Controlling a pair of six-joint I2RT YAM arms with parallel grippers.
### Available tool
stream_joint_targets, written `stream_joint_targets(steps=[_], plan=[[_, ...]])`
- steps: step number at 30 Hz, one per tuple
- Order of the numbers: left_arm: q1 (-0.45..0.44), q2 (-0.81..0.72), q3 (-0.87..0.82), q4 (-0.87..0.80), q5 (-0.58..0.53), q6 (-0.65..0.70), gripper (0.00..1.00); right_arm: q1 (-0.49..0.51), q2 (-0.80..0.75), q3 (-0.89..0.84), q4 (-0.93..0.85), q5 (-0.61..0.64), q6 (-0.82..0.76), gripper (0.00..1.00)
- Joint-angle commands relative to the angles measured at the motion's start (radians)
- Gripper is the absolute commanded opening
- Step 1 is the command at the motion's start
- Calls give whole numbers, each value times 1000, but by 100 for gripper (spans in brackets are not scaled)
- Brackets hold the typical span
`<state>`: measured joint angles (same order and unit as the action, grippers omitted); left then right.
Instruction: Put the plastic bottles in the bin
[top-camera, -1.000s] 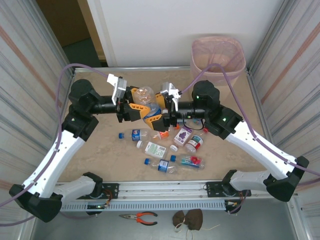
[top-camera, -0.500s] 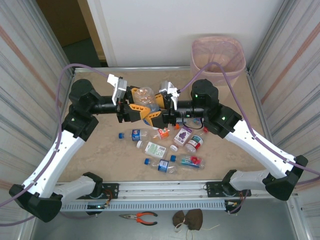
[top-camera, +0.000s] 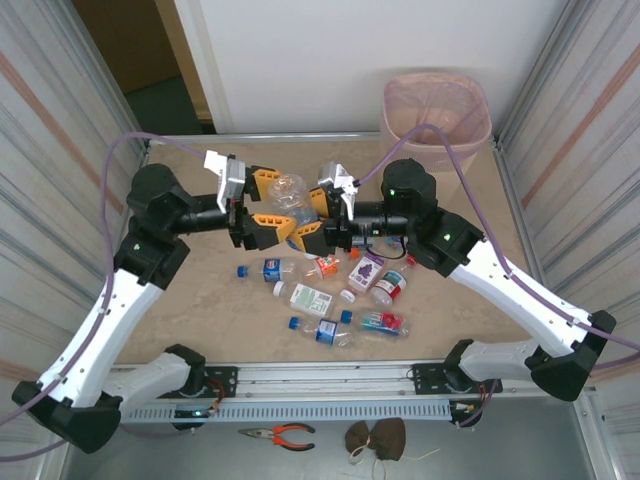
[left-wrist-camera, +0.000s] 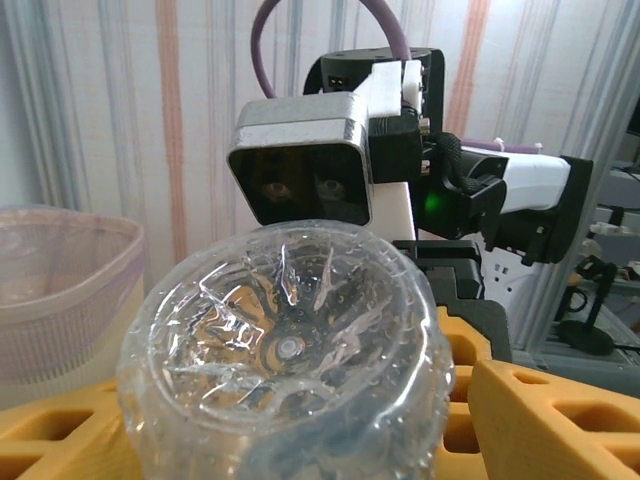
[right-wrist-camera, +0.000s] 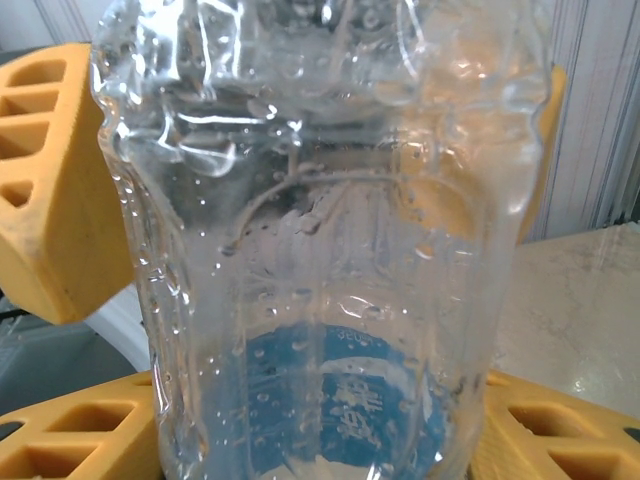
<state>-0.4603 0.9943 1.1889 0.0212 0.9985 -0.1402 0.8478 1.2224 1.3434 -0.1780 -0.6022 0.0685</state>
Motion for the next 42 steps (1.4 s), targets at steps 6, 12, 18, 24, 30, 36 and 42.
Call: stream_joint_targets(steps=[6,12,18,24,30,36,42], plan=[[-7,-91,-43,12,-132,45,79,-35,-35,54,-77,87,-16,59],[-7,-106,-67,26,-161,29,79,-142,-59,88,-146,155,13,59],[-6,-97,-71,26,-179,15,79,-344,-69,132,-205,253,57,57],[-6,-94,-79,25,-198,7,79,-584,-14,216,-250,320,79,56],[-5,-96,-103,21,-241,-1,79,-760,122,330,-278,335,101,55],[-6,-99,-130,33,-249,-10,79,-853,322,521,-395,417,119,53],[-6,-98,-153,50,-271,-14,79,-901,538,767,-548,444,101,53]])
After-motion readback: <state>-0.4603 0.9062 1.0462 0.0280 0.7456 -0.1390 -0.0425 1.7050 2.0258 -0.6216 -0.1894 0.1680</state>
